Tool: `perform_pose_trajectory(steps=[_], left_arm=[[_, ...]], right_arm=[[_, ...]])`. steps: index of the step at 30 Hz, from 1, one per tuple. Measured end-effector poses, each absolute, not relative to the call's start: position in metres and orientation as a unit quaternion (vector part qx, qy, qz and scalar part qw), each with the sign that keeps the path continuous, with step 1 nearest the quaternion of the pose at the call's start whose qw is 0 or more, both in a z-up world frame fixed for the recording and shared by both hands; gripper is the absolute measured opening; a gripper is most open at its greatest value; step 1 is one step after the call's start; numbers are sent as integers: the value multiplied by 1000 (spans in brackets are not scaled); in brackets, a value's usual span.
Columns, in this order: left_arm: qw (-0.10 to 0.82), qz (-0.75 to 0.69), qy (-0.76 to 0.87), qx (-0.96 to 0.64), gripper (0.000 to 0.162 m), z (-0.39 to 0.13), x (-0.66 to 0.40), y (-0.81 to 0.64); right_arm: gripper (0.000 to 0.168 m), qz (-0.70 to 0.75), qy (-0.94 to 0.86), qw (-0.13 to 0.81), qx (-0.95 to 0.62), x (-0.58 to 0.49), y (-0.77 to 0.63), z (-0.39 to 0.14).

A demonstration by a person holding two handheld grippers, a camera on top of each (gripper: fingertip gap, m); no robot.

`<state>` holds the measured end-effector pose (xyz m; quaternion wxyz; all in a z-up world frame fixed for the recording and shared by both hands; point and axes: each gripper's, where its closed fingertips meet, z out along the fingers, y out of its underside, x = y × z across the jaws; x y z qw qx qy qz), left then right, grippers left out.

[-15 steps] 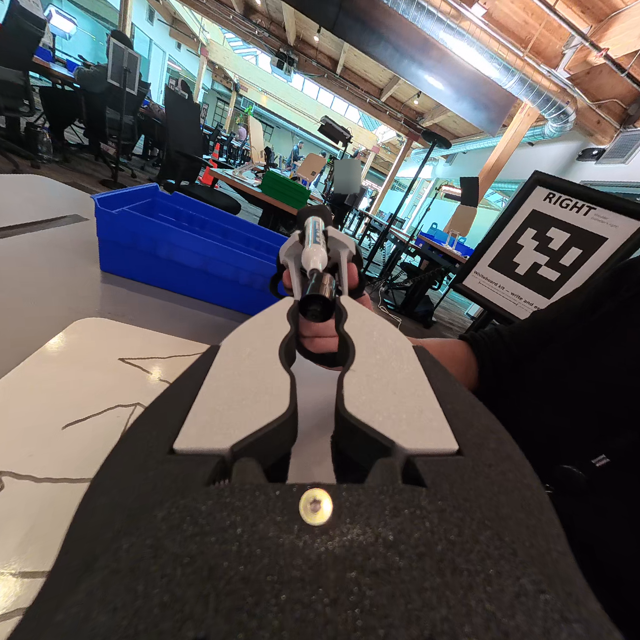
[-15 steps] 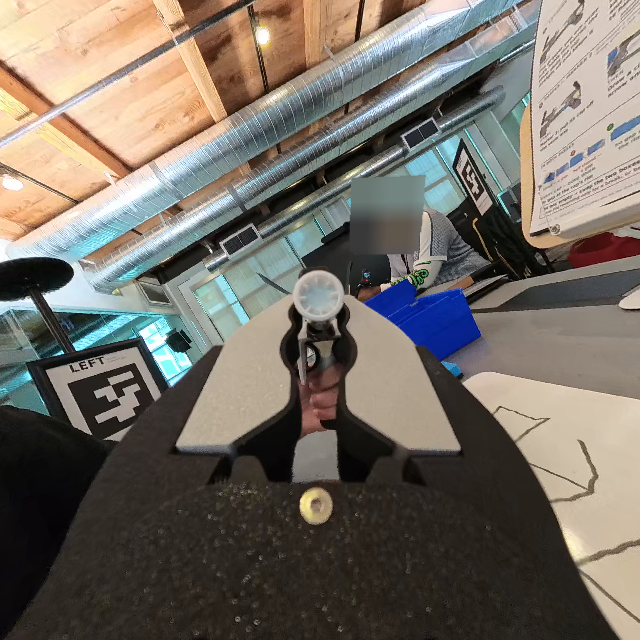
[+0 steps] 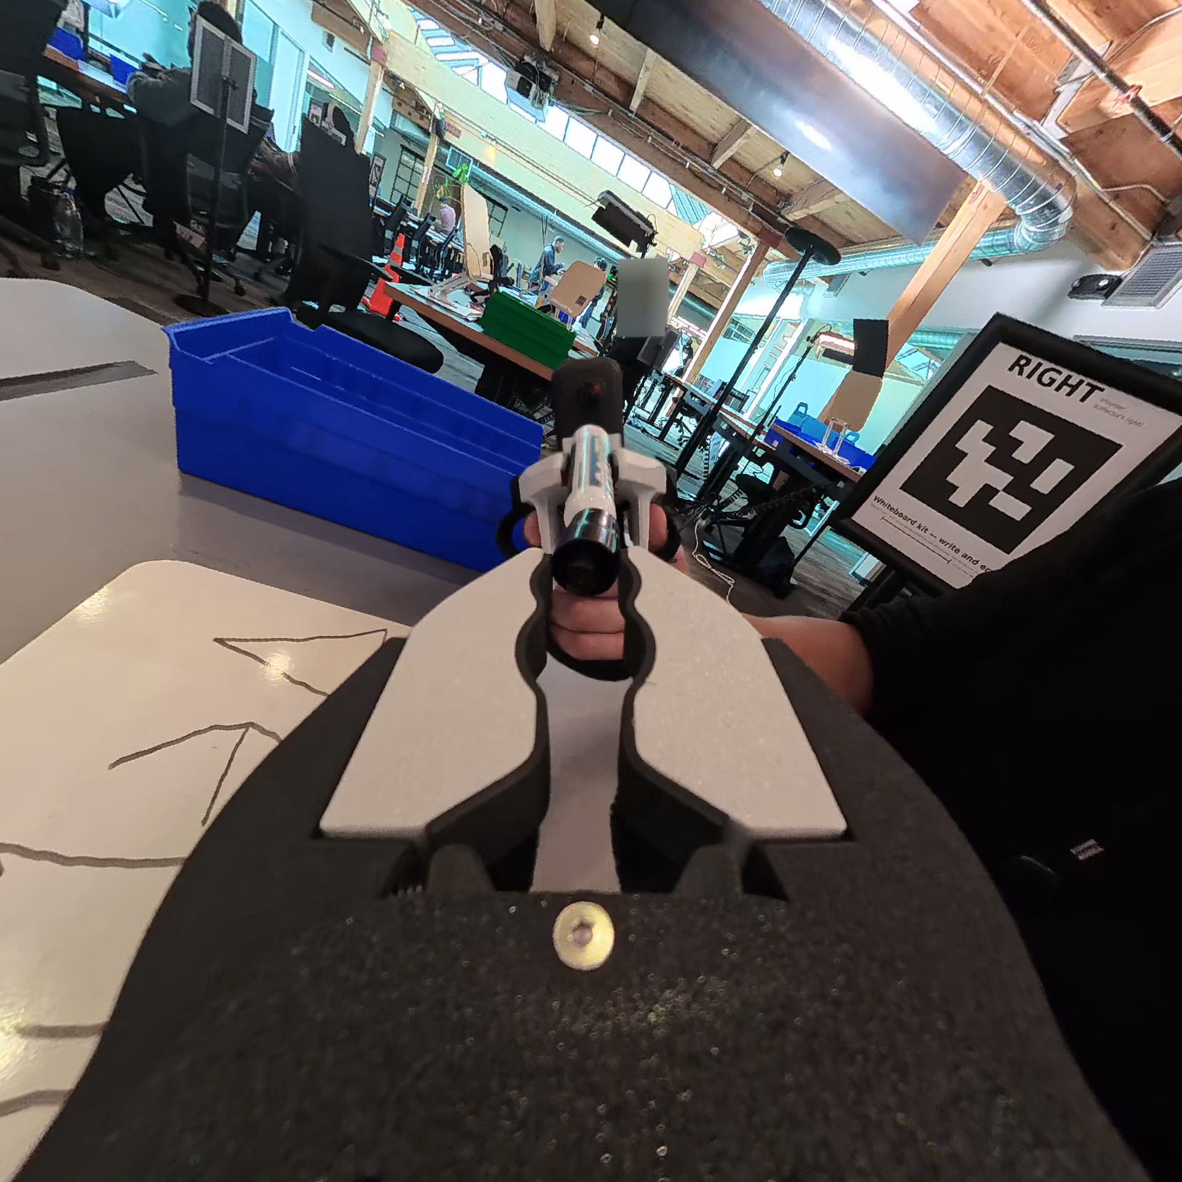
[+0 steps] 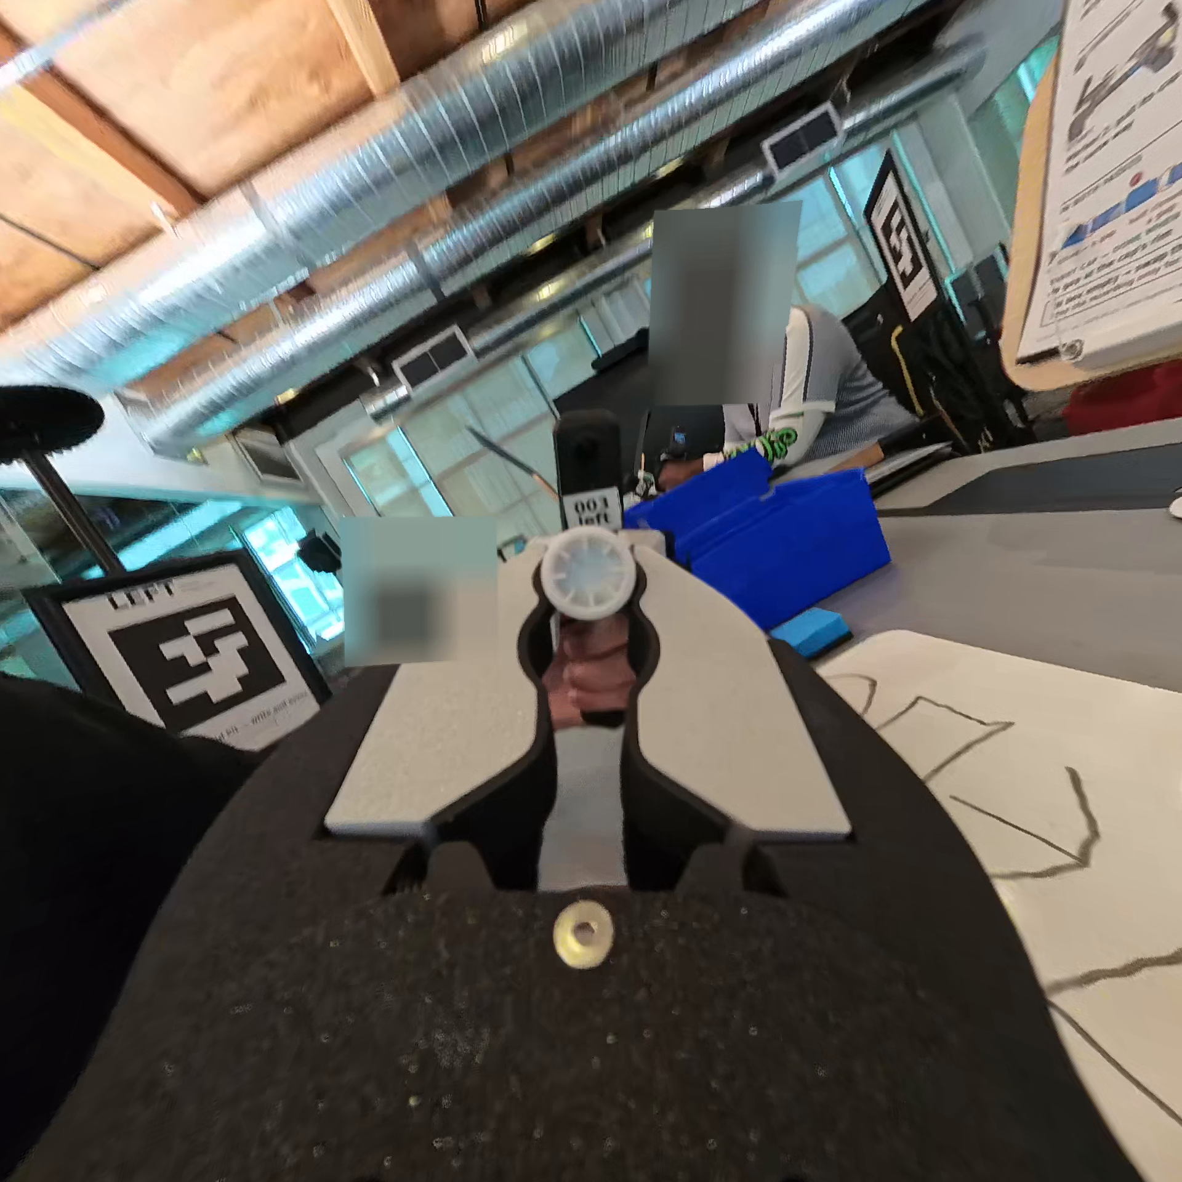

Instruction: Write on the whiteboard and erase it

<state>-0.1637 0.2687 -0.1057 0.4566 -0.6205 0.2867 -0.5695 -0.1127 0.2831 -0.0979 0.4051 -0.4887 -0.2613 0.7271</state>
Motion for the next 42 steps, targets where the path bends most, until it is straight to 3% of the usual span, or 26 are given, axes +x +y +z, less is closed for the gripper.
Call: perform_pose_trajectory(steps=[14,42], left_arm=[[414,-562,308,-646,18,-127,-159,257],[423,-597,252,-634,18,-128,-168,266]], right_arm=[[19,629,-409,355,-557,-107,266,-122],[19,664,-359,357,-550,-118,270,-133]])
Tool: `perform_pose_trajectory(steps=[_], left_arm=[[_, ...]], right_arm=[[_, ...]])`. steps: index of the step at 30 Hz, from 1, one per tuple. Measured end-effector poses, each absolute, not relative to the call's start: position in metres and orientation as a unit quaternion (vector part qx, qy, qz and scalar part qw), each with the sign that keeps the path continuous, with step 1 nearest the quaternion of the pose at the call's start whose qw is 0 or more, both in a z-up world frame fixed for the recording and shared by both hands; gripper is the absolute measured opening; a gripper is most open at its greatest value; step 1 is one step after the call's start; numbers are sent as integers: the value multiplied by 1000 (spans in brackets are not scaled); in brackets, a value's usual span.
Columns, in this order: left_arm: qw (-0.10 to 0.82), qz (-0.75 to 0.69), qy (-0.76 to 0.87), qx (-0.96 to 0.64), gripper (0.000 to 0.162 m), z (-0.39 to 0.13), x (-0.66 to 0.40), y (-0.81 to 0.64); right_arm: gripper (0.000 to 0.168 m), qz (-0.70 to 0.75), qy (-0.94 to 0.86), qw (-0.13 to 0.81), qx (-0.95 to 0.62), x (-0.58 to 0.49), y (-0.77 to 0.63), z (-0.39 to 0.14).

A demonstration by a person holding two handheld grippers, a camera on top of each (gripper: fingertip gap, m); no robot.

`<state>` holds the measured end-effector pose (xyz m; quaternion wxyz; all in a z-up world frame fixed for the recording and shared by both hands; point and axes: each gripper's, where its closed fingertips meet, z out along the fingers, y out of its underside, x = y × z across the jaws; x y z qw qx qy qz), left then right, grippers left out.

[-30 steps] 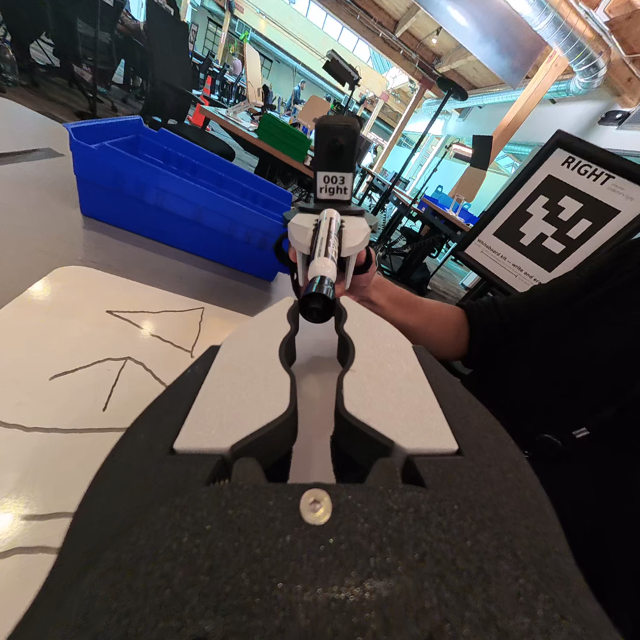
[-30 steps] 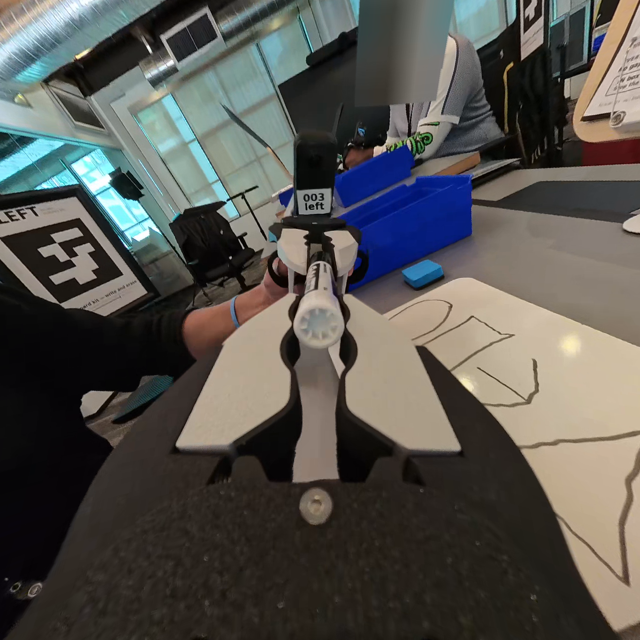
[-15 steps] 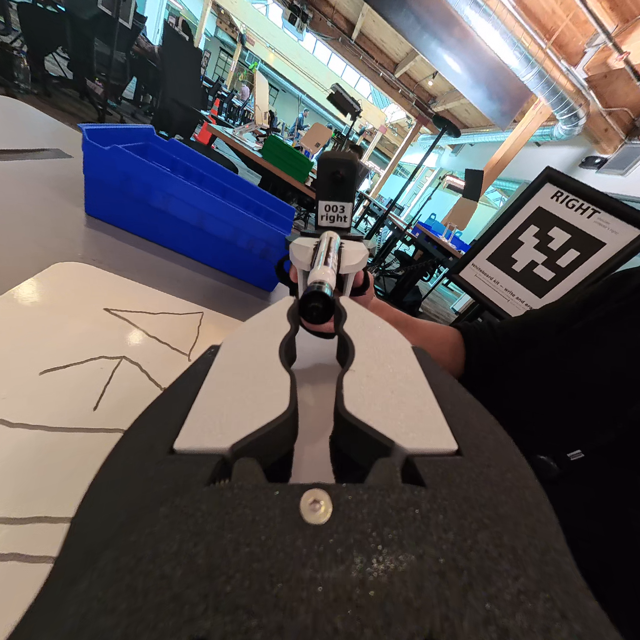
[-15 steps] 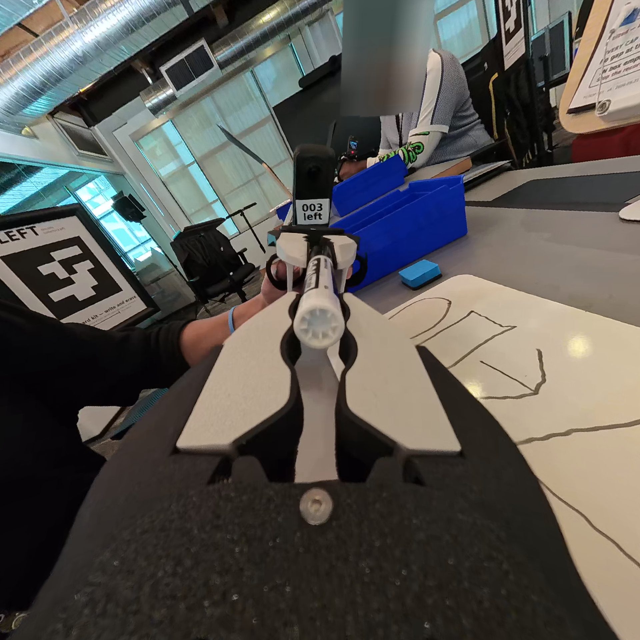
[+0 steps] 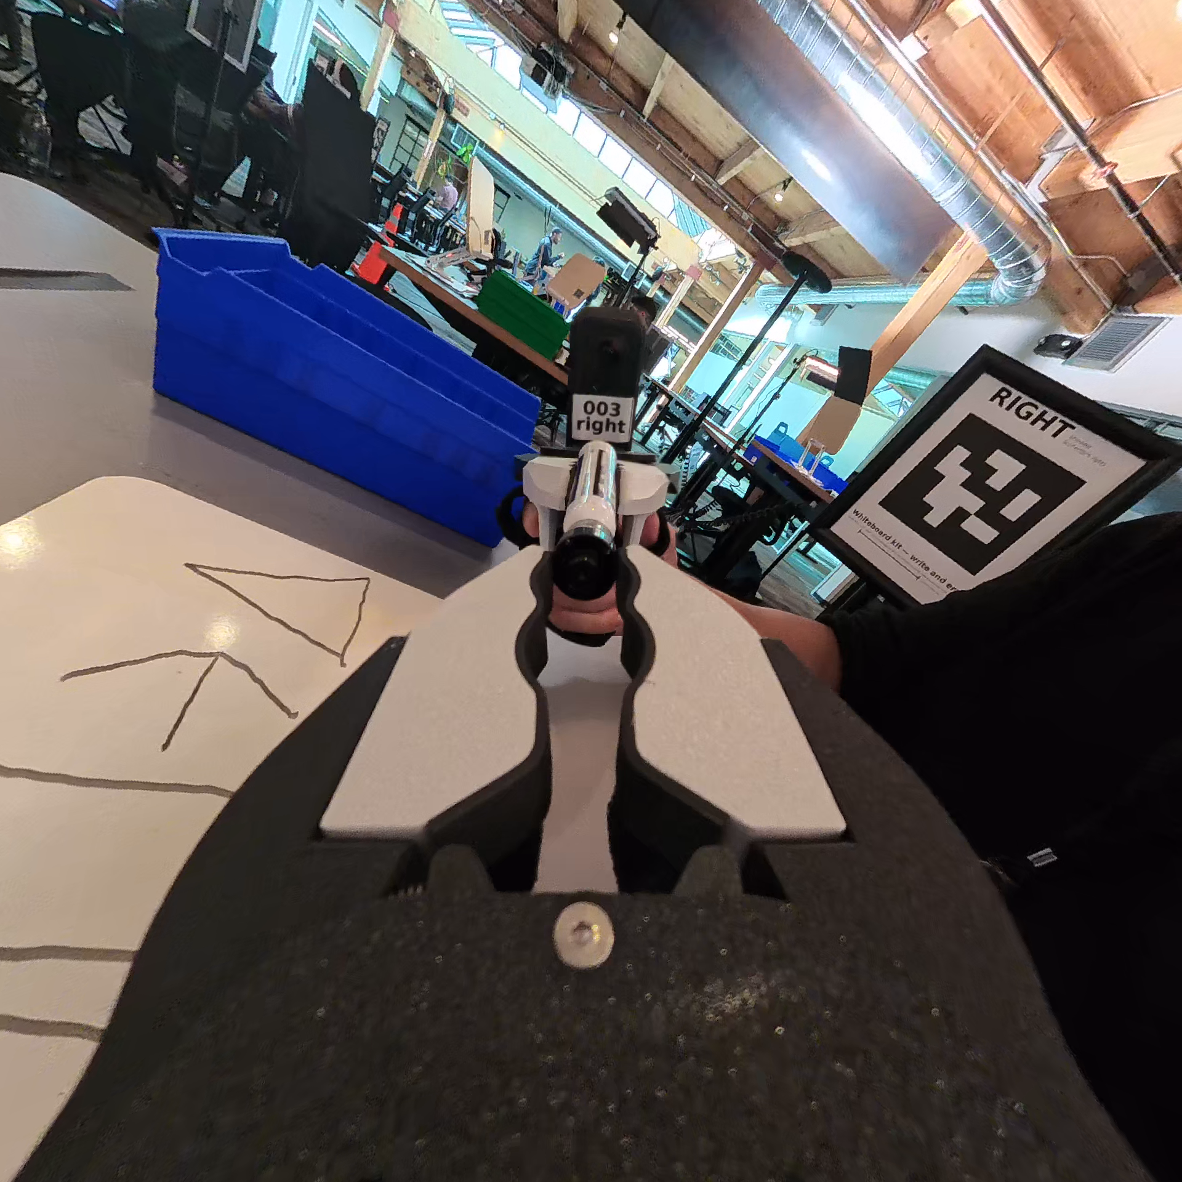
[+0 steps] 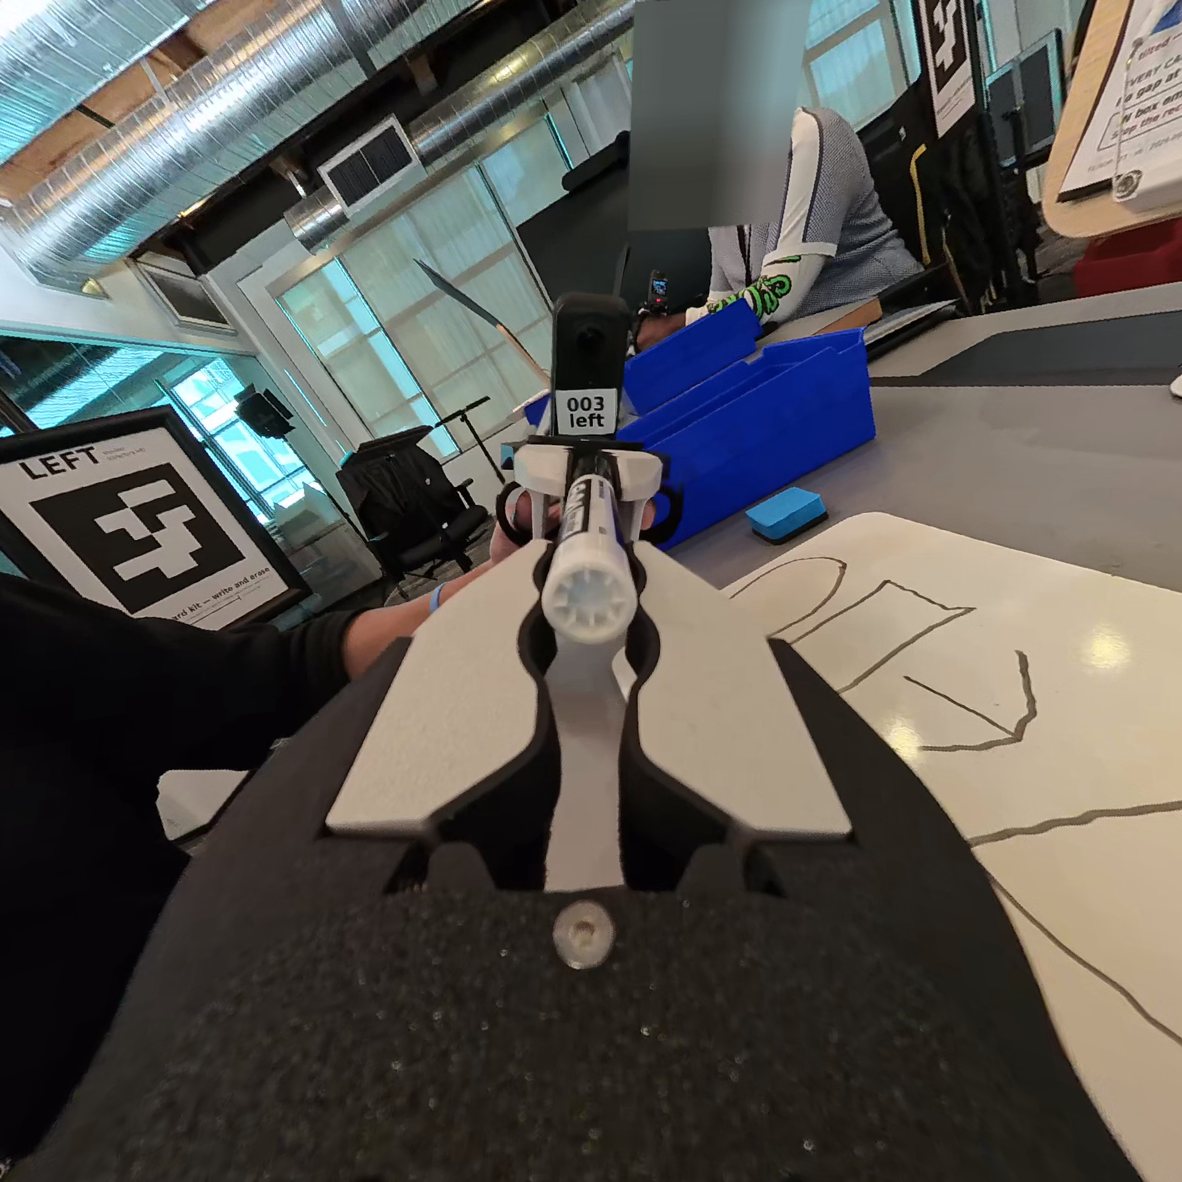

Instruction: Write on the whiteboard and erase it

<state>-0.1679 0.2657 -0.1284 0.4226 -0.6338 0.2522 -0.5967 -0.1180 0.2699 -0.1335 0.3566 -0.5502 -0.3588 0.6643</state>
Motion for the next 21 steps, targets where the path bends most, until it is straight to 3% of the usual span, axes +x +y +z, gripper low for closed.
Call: perform_pose_trajectory(steps=[21], left_arm=[[448,-617,208,-612,18,-120,-151,273]], right_arm=[[19,706,-272,412,-507,-107,284,-113]])
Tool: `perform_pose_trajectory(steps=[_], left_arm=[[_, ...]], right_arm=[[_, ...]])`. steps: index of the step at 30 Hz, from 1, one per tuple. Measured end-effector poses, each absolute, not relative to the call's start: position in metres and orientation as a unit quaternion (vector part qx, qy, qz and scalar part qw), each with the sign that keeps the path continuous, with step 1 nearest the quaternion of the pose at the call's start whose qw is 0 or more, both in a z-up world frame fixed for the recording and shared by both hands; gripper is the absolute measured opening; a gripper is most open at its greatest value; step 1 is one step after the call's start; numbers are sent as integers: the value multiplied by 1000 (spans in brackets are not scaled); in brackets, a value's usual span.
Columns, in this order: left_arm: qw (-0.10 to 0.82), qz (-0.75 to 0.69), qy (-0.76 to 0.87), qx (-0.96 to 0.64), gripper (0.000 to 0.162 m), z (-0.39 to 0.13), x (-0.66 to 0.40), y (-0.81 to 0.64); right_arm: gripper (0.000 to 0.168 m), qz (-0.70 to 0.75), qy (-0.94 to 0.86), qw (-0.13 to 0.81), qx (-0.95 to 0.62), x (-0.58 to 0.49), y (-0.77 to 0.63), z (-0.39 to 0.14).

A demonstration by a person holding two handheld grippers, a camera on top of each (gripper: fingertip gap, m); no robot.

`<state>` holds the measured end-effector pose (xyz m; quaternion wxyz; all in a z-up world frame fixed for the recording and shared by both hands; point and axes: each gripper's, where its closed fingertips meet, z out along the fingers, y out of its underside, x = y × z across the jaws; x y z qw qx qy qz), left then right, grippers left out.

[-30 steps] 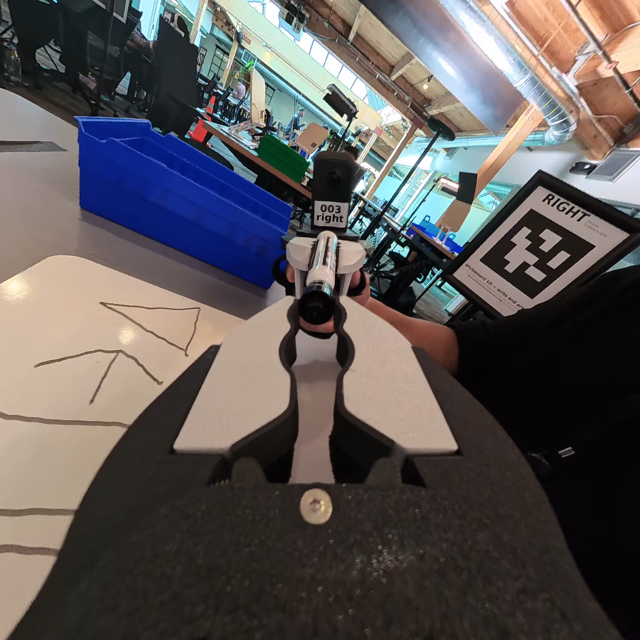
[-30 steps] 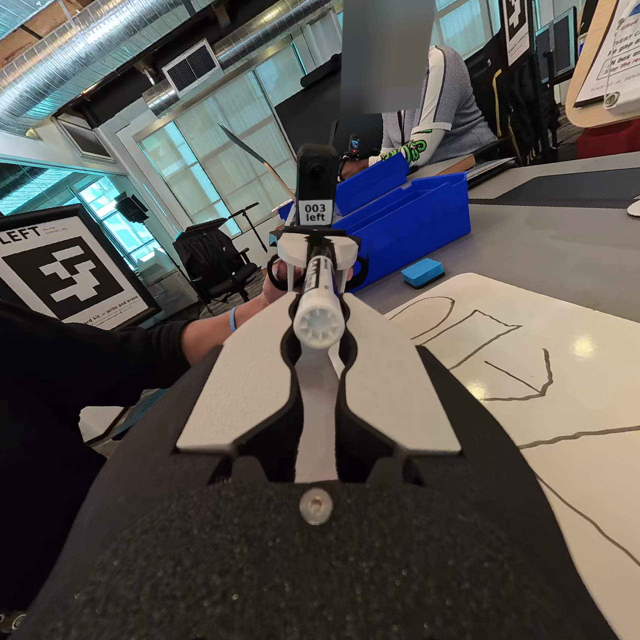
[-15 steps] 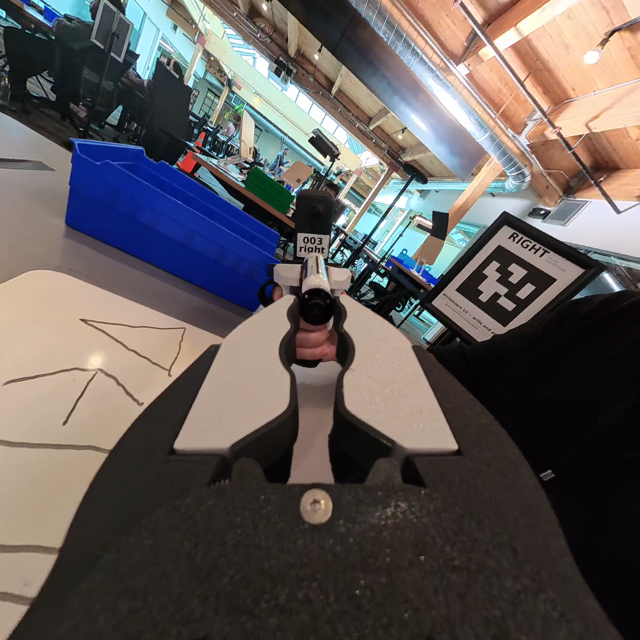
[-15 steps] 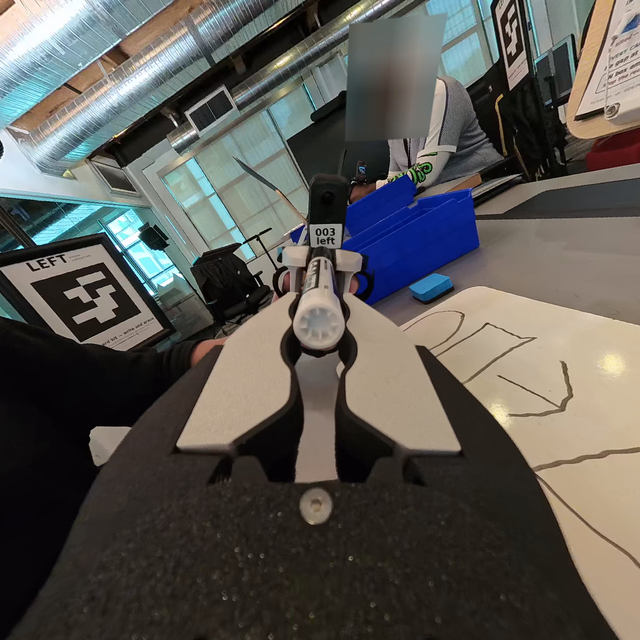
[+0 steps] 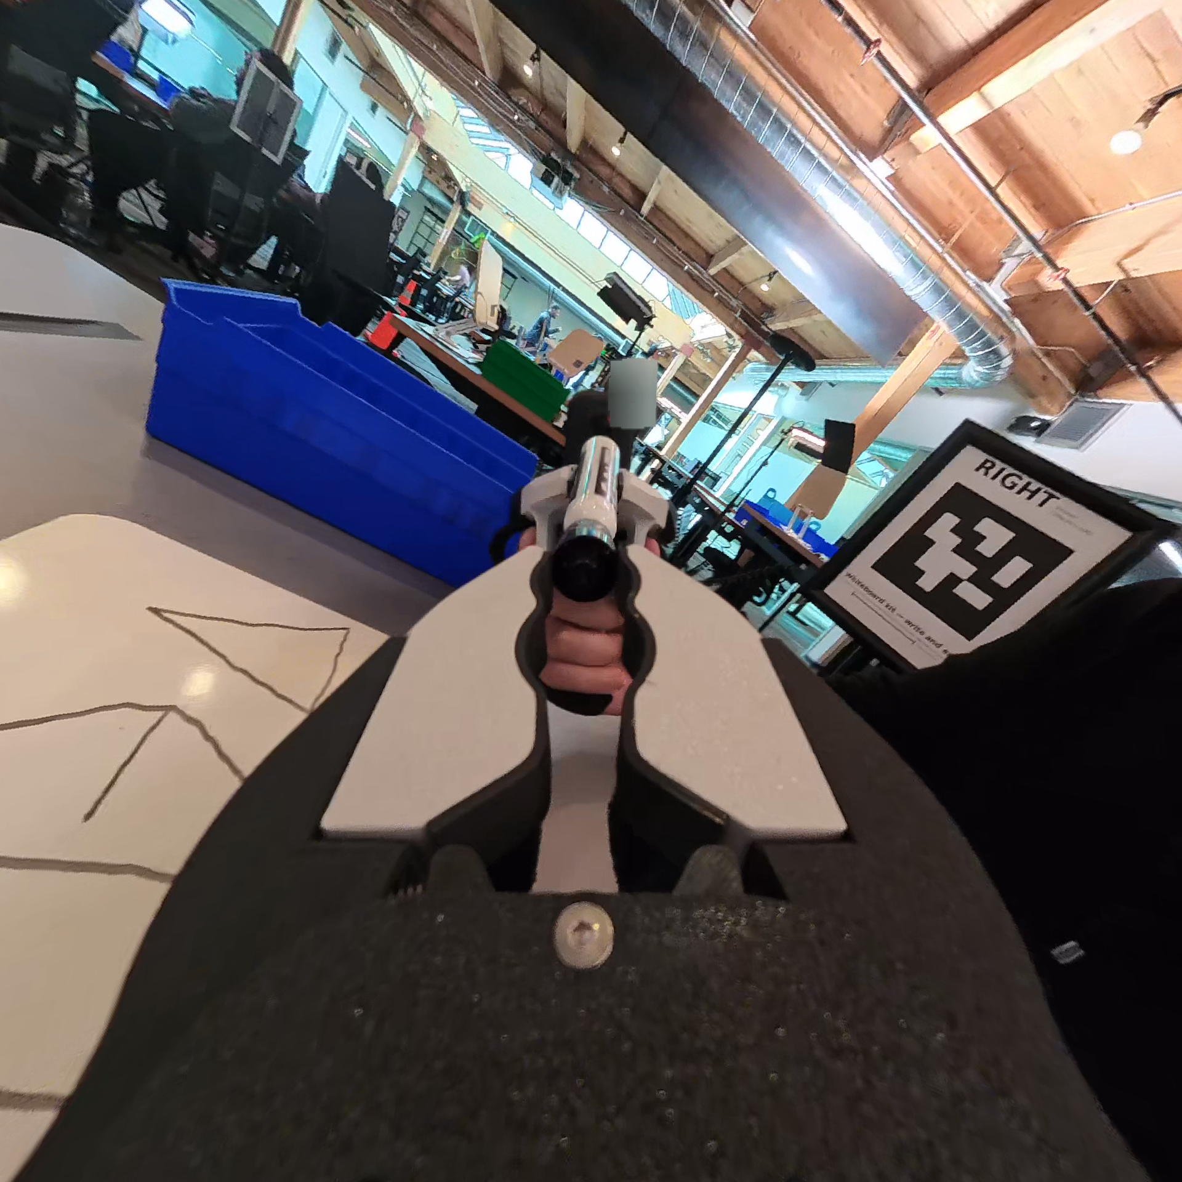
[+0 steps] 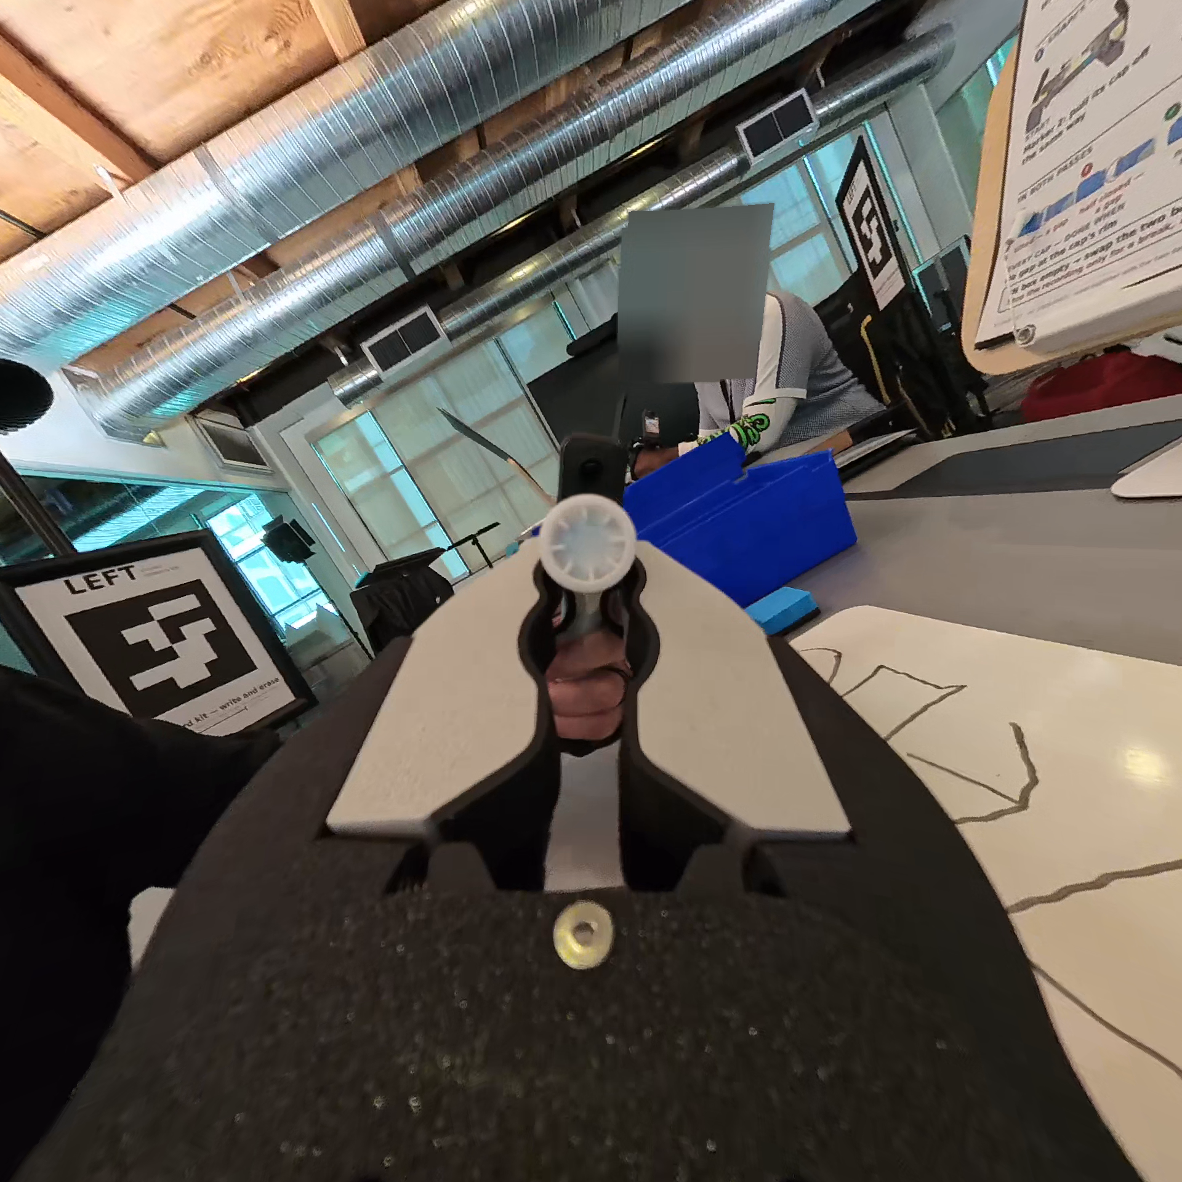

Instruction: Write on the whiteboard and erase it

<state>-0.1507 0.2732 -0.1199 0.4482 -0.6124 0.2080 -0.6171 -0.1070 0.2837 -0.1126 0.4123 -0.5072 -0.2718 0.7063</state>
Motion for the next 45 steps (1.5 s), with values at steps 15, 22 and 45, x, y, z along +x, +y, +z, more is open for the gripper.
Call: perform_pose_trajectory(steps=[15,22,45], left_arm=[[438,-634,186,-609,19,-118,-167,277],[438,-626,198,-615,19,-120,-171,275],[428,-546,208,-690,19,-144,-181,260]], right_arm=[[18,635,-367,374,-568,-121,267,-142],[18,636,-367,368,-571,-126,266,-147],[37,535,-341,391,-666,-98,296,-158]])
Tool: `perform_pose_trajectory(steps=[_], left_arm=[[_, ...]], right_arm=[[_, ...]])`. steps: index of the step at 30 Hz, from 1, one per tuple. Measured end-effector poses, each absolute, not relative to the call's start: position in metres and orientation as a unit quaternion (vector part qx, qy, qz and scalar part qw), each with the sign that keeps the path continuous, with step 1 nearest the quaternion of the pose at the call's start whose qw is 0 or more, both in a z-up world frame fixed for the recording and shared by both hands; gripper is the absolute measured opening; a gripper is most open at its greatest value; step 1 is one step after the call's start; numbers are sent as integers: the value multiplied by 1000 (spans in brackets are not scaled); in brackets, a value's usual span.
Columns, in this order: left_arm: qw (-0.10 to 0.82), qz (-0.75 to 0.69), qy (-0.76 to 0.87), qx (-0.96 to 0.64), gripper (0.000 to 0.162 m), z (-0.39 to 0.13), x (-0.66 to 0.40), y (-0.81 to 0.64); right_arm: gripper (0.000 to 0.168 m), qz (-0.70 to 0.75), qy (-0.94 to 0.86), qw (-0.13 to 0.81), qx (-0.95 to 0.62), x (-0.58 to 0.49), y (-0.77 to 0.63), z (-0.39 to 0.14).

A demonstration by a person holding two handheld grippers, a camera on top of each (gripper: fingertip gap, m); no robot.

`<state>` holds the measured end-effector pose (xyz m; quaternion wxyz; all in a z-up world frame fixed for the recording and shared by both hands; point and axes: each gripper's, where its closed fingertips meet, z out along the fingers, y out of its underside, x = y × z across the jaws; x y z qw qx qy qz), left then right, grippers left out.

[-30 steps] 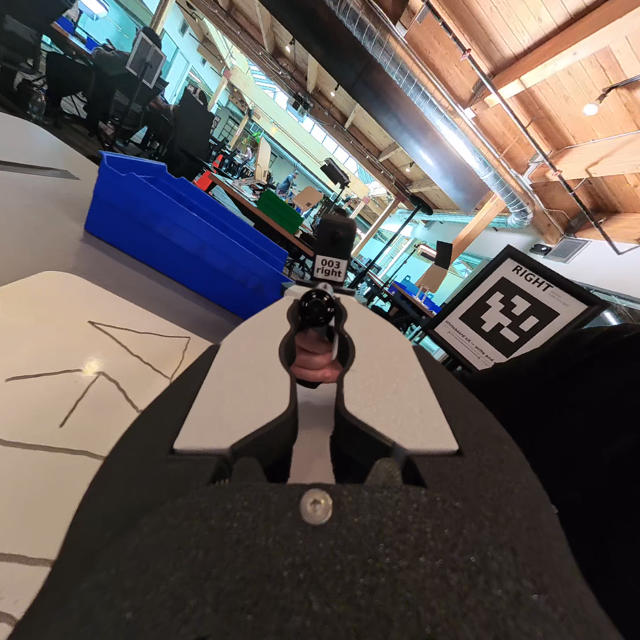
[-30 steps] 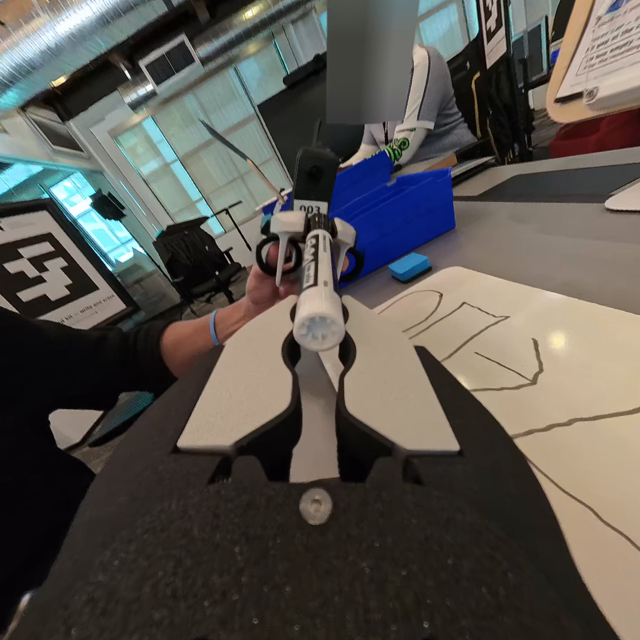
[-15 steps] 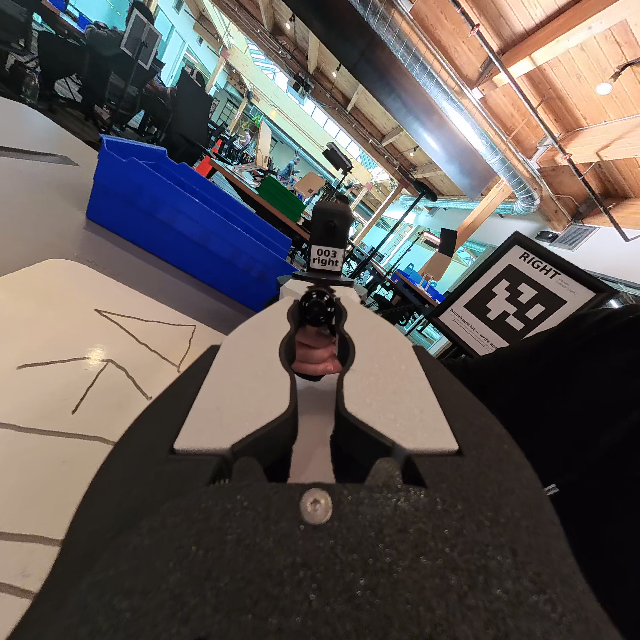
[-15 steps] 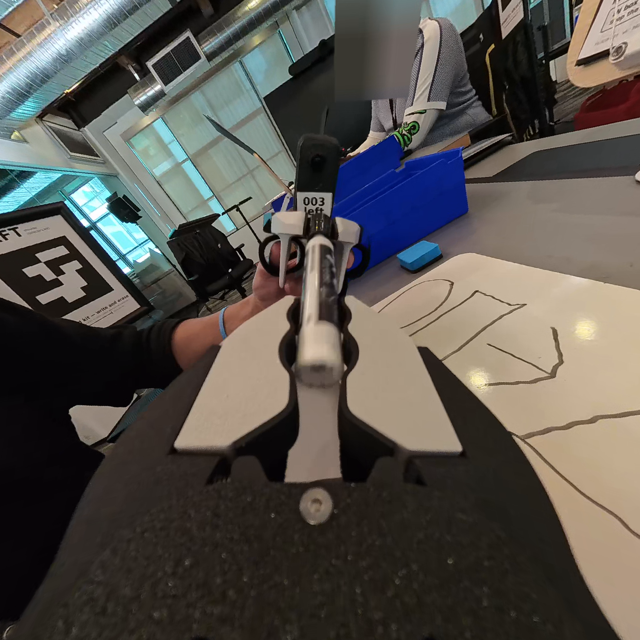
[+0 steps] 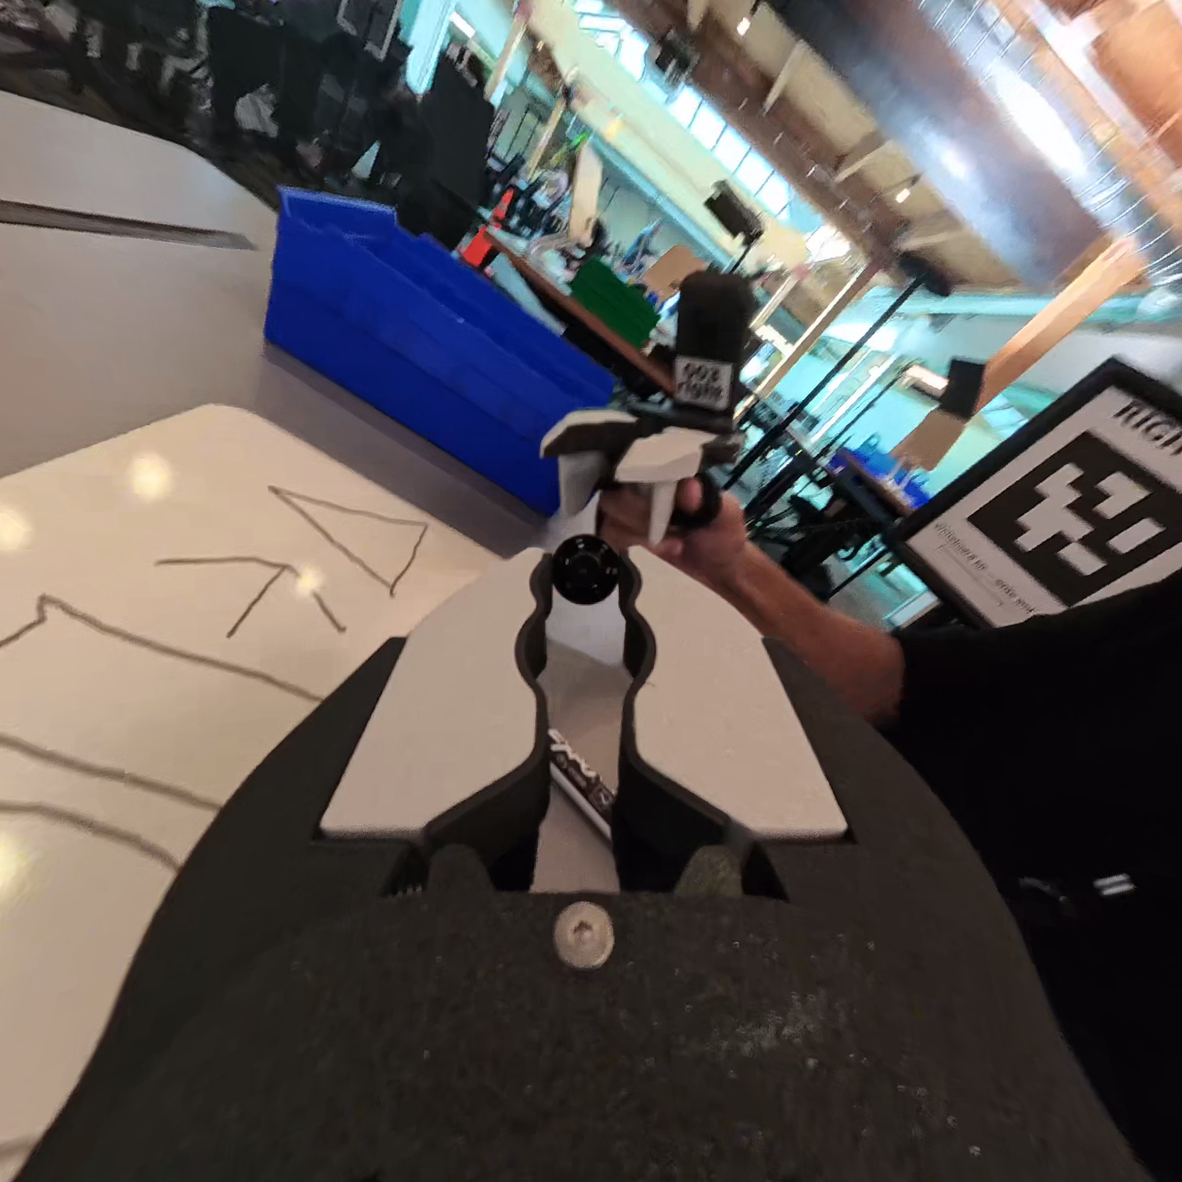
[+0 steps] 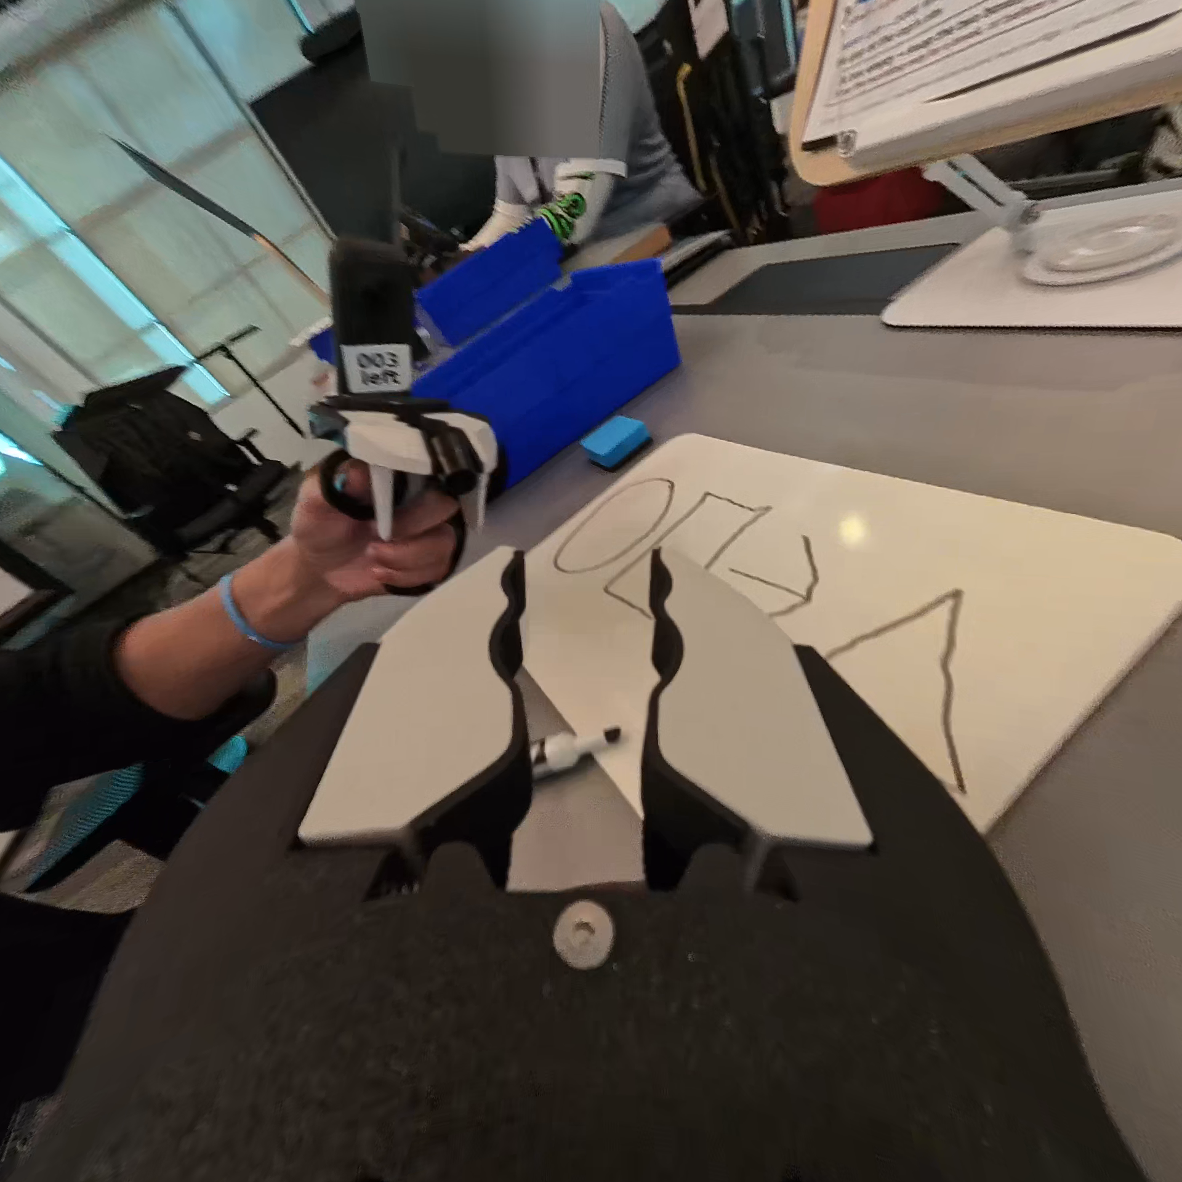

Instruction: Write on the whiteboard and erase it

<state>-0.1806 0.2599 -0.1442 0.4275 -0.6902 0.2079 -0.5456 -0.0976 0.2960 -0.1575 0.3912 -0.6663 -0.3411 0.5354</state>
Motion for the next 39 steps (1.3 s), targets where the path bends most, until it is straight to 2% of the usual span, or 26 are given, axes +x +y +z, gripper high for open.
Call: perform_pose_trajectory(steps=[3,7,14,22,25,28,33,39], left_arm=[[428,-523,209,-707,19,-151,-189,235],[415,-497,225,-727,19,-170,-191,209],[388,-512,230,-732,19,-183,-186,203],[415,-271,183,-849,19,-222,-256,236],[422,-280,167,-846,19,-224,-262,232],[421,-296,162,-842,19,-227,-262,229],[408,-333,166,-834,19,-228,-255,225],[403,-347,162,-832,19,-230,-257,223]], right_arm=[[52,440,-361,409,-713,-78,279,-173],[61,330,-406,444,-728,-71,234,-199],[61,306,-430,429,-733,-80,201,-210],[69,227,-474,385,-759,-118,181,-242],[90,213,-457,377,-777,-139,176,-256],[100,159,-452,376,-793,-150,182,-266],[91,64,-451,369,-810,-144,199,-275],[85,46,-427,354,-831,-109,206,-276]])
